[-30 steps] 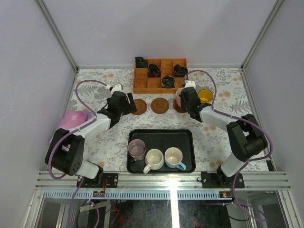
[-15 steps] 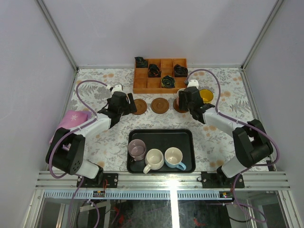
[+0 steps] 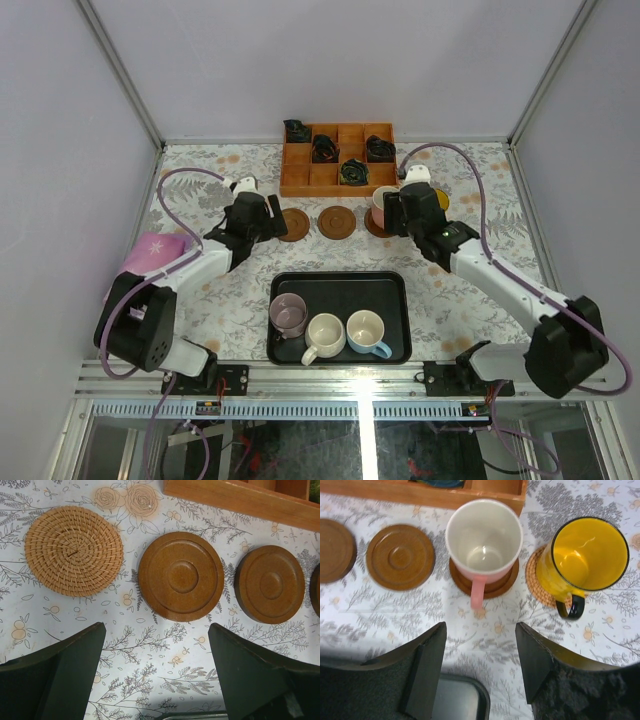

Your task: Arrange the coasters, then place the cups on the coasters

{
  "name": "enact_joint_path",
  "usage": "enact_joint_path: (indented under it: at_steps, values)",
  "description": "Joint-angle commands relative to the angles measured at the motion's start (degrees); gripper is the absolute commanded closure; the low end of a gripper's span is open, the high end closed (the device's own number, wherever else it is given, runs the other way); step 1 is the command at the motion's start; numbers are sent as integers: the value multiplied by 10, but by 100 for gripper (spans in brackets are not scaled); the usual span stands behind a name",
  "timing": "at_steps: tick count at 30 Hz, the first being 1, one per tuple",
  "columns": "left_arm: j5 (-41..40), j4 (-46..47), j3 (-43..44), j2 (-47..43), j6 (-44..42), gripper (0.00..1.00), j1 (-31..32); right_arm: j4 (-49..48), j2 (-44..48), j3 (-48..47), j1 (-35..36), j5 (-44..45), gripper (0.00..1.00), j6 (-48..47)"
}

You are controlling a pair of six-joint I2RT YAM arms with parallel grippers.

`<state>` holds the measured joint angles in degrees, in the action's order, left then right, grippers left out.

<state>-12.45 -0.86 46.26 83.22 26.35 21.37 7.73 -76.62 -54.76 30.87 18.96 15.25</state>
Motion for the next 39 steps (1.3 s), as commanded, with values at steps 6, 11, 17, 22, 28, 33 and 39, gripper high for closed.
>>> enact_joint_path:
  at_steps: [6, 11, 17, 22, 28, 33, 39]
  values:
    - [-8, -1, -1, -45, -11, 16, -3, 191, 132, 30, 36, -182, 32, -17]
    - [8, -12, -4, -50, -13, 15, -2, 258, 168, 62, 71, -217, 31, -8]
    - [26, -9, -8, -53, -2, 15, -3, 285, 226, 82, 88, -280, 29, 10]
    - [35, -3, -10, -51, 5, 15, -2, 320, 230, 73, 90, -355, 25, -5]
    - [35, -3, -12, -54, 1, 15, -3, 323, 240, 83, 108, -409, 21, -13]
    - [34, -4, -14, -52, 3, 15, -3, 336, 246, 82, 113, -454, 8, -25]
    - [36, -2, -13, -48, 3, 15, -3, 368, 220, 80, 132, -476, 2, -38]
